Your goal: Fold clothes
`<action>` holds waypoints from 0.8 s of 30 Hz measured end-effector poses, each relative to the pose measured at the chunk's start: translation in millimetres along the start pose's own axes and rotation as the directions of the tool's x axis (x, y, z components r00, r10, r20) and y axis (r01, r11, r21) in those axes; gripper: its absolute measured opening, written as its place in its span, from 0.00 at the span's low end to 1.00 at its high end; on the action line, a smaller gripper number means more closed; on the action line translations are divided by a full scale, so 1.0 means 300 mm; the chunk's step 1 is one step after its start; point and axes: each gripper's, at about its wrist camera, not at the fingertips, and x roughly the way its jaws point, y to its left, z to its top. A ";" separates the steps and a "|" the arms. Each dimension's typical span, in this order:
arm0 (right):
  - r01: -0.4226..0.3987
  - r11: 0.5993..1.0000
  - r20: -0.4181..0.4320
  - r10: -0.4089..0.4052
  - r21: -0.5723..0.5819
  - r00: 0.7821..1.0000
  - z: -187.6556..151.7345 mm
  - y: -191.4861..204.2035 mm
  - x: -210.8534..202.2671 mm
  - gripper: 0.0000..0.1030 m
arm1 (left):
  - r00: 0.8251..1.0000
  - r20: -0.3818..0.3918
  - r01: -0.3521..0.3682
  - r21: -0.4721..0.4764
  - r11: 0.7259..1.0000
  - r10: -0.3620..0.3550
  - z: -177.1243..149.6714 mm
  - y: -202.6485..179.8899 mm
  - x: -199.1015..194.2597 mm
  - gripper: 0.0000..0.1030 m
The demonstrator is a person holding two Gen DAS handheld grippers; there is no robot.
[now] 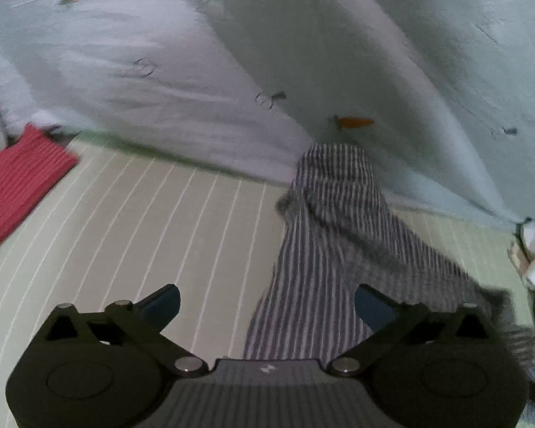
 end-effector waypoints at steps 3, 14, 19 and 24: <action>-0.063 0.998 -0.103 0.065 0.022 0.993 -0.122 0.053 0.000 0.34 | 0.999 -0.036 -0.006 0.010 1.000 0.007 -0.100 -0.015 -0.064 1.00; 0.032 0.991 -0.007 -0.031 0.128 0.999 -0.196 -0.141 -0.178 1.00 | 0.990 -0.078 0.119 0.076 0.990 -0.114 -0.262 -0.165 -0.172 1.00; 0.140 0.989 0.014 -0.141 0.054 0.990 -0.187 -0.258 -0.195 1.00 | 0.985 -0.109 0.147 0.095 0.985 -0.137 -0.260 -0.283 -0.109 0.99; 0.220 0.975 0.008 -0.220 0.045 0.975 -0.160 -0.384 -0.136 1.00 | 0.977 -0.171 0.153 0.164 0.975 -0.125 -0.261 -0.397 -0.030 0.98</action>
